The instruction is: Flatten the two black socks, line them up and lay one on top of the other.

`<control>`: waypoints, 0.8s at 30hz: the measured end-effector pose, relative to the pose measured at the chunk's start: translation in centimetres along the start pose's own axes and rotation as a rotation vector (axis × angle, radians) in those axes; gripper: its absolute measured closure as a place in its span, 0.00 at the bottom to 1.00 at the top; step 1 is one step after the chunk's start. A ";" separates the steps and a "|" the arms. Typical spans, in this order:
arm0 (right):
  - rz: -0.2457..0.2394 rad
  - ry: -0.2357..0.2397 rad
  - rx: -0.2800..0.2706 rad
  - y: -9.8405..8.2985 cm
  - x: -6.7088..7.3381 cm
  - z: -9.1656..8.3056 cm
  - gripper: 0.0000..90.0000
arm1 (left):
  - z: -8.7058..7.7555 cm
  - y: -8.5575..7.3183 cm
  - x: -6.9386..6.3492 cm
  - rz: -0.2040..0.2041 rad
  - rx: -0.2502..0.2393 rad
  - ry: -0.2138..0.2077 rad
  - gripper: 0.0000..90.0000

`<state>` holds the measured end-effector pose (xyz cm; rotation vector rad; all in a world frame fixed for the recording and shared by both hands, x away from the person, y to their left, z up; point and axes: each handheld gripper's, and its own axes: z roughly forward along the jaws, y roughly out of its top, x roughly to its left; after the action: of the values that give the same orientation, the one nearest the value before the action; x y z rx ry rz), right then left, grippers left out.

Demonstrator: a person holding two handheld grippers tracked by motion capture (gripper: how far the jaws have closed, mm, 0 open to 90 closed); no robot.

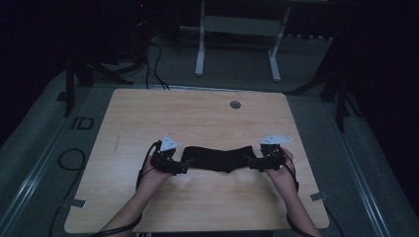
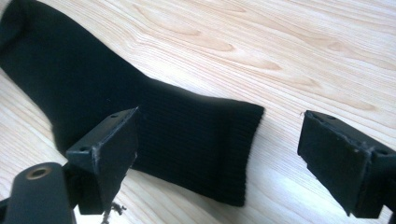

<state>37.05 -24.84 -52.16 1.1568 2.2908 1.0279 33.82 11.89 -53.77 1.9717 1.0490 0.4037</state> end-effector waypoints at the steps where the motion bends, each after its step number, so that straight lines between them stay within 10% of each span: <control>1: 0.000 -0.005 -0.003 -0.1 -0.1 -0.1 0.13 | -0.2 -0.2 0.2 -0.007 0.003 0.004 0.12; 24: 0.052 -0.079 0.009 -4.3 -3.8 -3.1 0.12 | -5.2 -4.8 3.7 -0.094 -0.009 0.145 0.02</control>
<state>35.16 -31.00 -53.29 1.2446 2.2168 0.9733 30.35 19.04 -54.88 1.8992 1.2235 0.5047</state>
